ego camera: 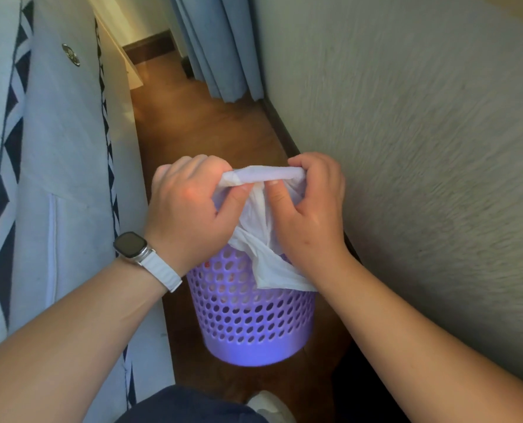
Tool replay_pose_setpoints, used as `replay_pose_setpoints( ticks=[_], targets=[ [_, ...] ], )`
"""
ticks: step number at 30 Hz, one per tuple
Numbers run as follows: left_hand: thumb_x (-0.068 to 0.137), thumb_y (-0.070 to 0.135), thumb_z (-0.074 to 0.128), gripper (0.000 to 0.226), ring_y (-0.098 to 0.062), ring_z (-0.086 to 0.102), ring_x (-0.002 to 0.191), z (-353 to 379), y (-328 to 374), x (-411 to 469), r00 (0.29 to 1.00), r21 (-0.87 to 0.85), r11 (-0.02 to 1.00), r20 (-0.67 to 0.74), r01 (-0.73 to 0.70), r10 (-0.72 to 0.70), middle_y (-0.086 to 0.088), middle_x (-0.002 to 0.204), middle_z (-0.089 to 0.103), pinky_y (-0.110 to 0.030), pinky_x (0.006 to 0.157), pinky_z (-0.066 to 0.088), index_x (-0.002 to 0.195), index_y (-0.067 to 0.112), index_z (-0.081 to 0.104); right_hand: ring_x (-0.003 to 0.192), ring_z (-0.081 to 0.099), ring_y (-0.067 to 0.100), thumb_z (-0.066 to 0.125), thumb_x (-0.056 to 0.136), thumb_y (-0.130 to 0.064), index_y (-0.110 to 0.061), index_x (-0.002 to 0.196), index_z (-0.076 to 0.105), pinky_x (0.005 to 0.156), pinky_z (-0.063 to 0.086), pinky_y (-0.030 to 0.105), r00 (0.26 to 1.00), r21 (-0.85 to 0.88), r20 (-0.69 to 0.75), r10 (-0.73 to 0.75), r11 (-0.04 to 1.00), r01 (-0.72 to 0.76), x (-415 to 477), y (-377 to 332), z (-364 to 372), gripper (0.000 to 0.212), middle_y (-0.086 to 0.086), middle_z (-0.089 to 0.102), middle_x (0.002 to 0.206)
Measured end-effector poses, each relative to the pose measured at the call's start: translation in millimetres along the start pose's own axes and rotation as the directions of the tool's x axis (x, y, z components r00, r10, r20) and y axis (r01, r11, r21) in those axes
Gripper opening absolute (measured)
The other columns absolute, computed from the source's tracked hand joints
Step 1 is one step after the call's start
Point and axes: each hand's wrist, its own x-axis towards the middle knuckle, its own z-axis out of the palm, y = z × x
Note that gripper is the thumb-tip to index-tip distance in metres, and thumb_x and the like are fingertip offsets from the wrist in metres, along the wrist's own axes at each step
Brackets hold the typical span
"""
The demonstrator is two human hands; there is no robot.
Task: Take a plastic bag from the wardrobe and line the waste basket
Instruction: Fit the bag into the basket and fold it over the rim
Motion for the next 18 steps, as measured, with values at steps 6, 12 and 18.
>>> replay_pose_setpoints(
  ticks=[6, 12, 18],
  targets=[
    [0.092, 0.028, 0.056, 0.027, -0.022, 0.044, 0.063, -2, -11, 4, 0.999, -0.102, 0.995, -0.036, 0.016, -0.020, 0.003, 0.068, 0.043, -0.040, 0.058, 0.037, 0.075, 0.008, 0.054, 0.117, 0.052, 0.021, 0.053, 0.084, -0.037, -0.018, 0.116, 0.058, 0.103, 0.042, 0.048, 0.994, 0.164, -0.021, 0.110, 0.981, -0.105, 11, 15, -10, 0.038, 0.003, 0.054, 0.122],
    [0.093, 0.030, 0.054, 0.030, -0.021, 0.044, 0.065, 1, -13, 3, 0.998, -0.172, 0.985, -0.063, -0.002, -0.009, 0.004, 0.072, 0.043, -0.042, 0.057, 0.040, 0.077, 0.005, 0.056, 0.119, 0.051, 0.021, 0.056, 0.086, -0.036, -0.027, 0.111, 0.052, 0.105, 0.040, 0.048, 0.996, 0.202, -0.043, 0.081, 0.977, -0.071, 16, 23, -16, 0.027, 0.000, 0.051, 0.122],
    [0.088, 0.031, 0.056, 0.027, -0.032, 0.059, 0.088, -4, -12, 4, 0.998, -0.115, 0.993, -0.052, -0.037, 0.031, -0.009, 0.094, 0.063, -0.047, 0.080, 0.043, 0.096, 0.007, 0.066, 0.109, 0.053, 0.024, 0.058, 0.087, -0.032, -0.015, 0.105, 0.057, 0.096, 0.043, 0.052, 0.997, 0.179, -0.071, 0.038, 0.983, -0.024, 14, 23, -12, 0.025, 0.007, 0.055, 0.113]
  ],
)
